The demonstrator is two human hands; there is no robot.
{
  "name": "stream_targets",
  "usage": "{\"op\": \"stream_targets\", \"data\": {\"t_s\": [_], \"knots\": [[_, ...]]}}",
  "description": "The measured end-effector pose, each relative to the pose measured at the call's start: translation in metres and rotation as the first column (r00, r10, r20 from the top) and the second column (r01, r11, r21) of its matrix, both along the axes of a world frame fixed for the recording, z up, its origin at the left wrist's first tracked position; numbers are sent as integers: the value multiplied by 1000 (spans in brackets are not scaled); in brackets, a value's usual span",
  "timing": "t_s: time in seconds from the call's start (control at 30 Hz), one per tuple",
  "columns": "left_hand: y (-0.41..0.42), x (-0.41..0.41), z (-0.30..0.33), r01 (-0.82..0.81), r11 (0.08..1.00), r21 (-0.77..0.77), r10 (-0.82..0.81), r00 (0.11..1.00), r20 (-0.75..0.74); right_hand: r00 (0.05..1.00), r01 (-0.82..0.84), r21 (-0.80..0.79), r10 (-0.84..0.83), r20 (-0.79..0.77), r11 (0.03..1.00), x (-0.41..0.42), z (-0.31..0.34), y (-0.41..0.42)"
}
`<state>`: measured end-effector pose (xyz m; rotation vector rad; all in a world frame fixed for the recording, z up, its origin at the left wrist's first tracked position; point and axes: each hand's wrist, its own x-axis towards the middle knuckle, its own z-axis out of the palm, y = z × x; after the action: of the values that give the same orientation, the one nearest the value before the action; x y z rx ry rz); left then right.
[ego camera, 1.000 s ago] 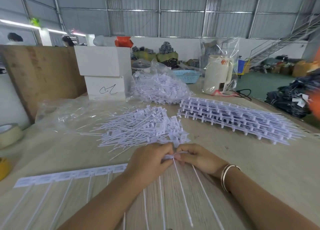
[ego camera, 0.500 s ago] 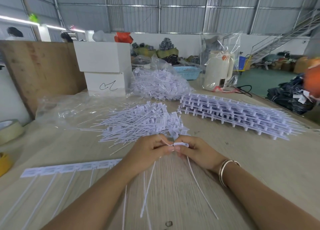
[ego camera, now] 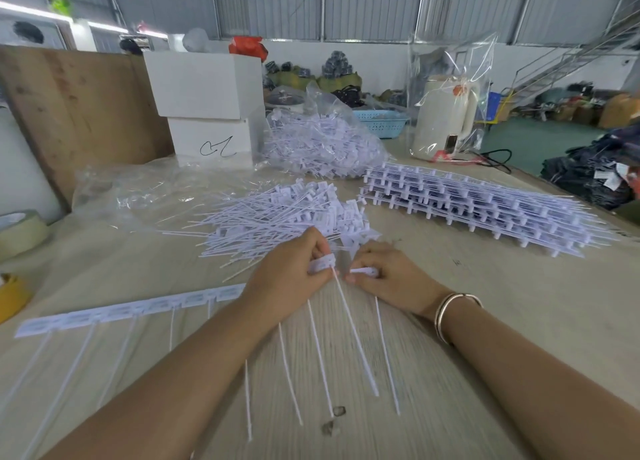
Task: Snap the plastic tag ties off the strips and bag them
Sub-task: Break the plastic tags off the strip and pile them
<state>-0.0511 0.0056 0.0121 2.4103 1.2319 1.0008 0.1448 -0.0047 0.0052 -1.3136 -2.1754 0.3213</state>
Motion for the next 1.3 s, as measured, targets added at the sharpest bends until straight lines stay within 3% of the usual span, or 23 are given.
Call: {"op": "stream_targets", "data": {"t_s": [0.1,0.23,0.4,0.57,0.67,0.8,1.03,1.17,1.3], "knots": [[-2,4,-2,4,999,49,-3,1000,-12,998,54,-46,-55,-33,997,-1,2,-2],[-4,7,-2,16,993,121,-13,1000,-23,906,103,-68,-122,-405,992,-14,12,-13],[-4,11,-3,112,983,145,-111,994,-13,952,8,-140,-50,-301,990,-29,13,-19],[-3,3,1,115,993,7,-113,982,-149,862,33,-194,-126,-490,980,-16,8,-9],[-3,-2,3,83,994,-69,-97,970,-225,835,59,-209,-163,-525,976,-16,5,-7],[-3,-1,4,23,1000,7,-20,960,-278,781,52,-233,-186,-597,971,-14,5,-4],[-2,1,0,-17,982,187,57,976,-211,805,-59,-285,-123,-580,957,-14,4,-5],[0,-1,-3,21,993,120,-3,989,-146,828,-34,-246,-111,-549,969,-13,4,-6],[3,-3,-4,90,996,0,-90,996,19,840,-32,-161,-61,-540,986,-14,4,-10]]}}
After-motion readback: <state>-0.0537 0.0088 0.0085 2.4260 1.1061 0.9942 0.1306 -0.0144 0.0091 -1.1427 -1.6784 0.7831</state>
